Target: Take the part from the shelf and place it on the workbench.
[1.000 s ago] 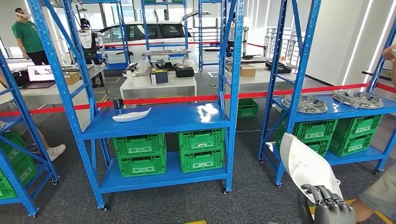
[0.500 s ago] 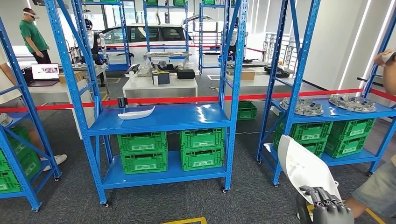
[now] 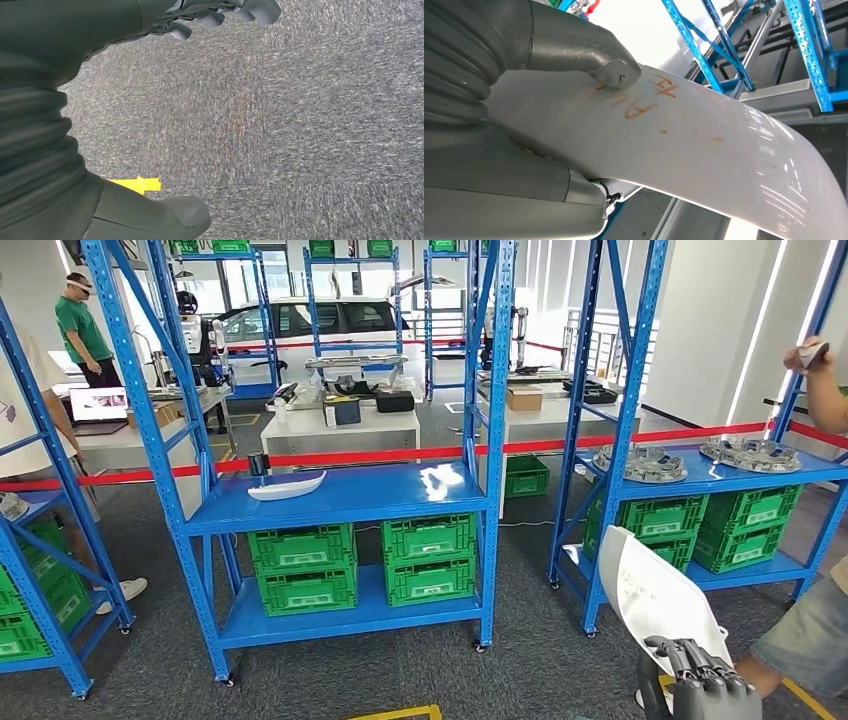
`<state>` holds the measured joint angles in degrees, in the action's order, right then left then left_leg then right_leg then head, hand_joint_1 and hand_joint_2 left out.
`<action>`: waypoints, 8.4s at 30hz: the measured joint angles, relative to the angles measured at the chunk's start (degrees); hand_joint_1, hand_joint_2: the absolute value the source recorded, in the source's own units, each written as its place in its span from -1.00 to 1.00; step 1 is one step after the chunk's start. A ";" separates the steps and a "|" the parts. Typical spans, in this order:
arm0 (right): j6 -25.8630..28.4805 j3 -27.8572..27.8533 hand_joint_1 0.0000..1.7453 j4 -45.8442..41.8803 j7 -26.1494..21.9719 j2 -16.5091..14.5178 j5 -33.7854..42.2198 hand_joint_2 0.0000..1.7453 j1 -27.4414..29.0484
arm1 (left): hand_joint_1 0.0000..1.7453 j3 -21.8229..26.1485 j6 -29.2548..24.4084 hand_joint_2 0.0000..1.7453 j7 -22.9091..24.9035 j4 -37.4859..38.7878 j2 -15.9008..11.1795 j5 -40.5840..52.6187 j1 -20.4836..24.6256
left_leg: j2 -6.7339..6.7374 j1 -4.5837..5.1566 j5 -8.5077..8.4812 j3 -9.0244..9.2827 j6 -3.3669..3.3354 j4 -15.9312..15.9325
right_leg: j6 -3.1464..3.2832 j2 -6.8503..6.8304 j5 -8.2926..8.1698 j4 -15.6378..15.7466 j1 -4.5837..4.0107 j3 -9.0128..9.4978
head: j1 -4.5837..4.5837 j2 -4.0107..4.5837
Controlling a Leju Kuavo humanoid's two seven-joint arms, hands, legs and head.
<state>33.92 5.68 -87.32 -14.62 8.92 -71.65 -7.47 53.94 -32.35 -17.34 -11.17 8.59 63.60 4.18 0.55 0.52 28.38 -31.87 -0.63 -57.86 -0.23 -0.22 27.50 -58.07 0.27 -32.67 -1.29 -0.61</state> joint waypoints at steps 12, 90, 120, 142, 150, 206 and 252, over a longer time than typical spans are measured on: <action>-0.69 -0.04 1.00 -0.54 0.02 -0.08 0.08 1.00 0.44 | -1.00 -0.02 0.25 1.00 -0.31 0.02 0.13 -0.09 -0.04 | -1.98 -1.03 -1.97 -1.31 -0.54 0.34 | -2.47 0.17 6.66 -13.22 1.03 -4.92 | 0.11 0.00; -1.27 0.37 1.00 -1.04 -0.54 -0.39 -1.40 1.00 0.23 | -1.00 0.06 9.37 1.00 -4.25 0.07 -0.40 -0.03 -0.18 | 0.14 -0.82 2.20 -5.93 2.78 -10.05 | 1.82 -3.35 1.00 -0.39 0.49 0.31 | -0.21 -0.01; -2.03 0.77 1.00 -1.23 -0.13 -0.70 -2.31 1.00 0.18 | -1.00 0.09 10.23 1.00 -3.89 0.07 -0.34 1.01 -0.19 | -0.58 -0.78 3.72 -7.61 3.03 -13.32 | 2.36 -3.34 0.83 -0.43 0.15 0.19 | -0.07 -0.02; -2.51 0.90 1.00 -1.79 -0.21 -0.62 -2.52 1.00 0.09 | -1.00 0.09 10.36 1.00 -3.21 0.01 -0.39 1.22 -0.20 | -7.24 -0.86 -1.30 -1.89 1.98 -0.93 | 0.91 1.99 0.87 -1.24 0.40 -0.25 | 0.14 -0.02; -2.72 0.90 1.00 -1.85 -0.28 -0.63 -2.68 1.00 -0.11 | -1.00 0.09 10.38 1.00 -3.03 0.07 -0.27 1.14 -0.16 | -0.88 -0.73 4.55 -8.24 2.84 -15.01 | 2.54 -3.03 0.96 -0.76 0.02 0.05 | 0.02 -0.02; -3.65 1.81 1.00 -2.59 0.10 -0.21 -4.11 1.00 1.24 | -1.00 0.10 10.86 1.00 -2.22 0.03 -0.29 3.11 -0.06 | -2.97 -0.65 2.21 -3.16 2.11 -5.45 | 1.62 0.85 -0.03 -0.56 0.85 -0.34 | 0.00 -0.04; -3.54 2.07 1.00 -4.05 0.26 1.53 -3.21 1.00 3.21 | -1.00 0.21 10.91 1.00 -2.04 0.03 -0.19 2.00 -0.18 | 0.12 -0.67 -2.45 -2.04 -0.81 -0.66 | -0.98 -2.18 6.63 -4.15 0.42 3.23 | 0.01 -0.07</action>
<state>30.38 7.75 -91.37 -14.36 10.45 -74.85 -4.26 54.16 -21.44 -19.39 -11.14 8.40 65.60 3.99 0.67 -0.16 25.93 -33.91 -1.44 -58.52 -1.21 -2.40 34.12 -62.22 0.69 -29.44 -1.28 -0.68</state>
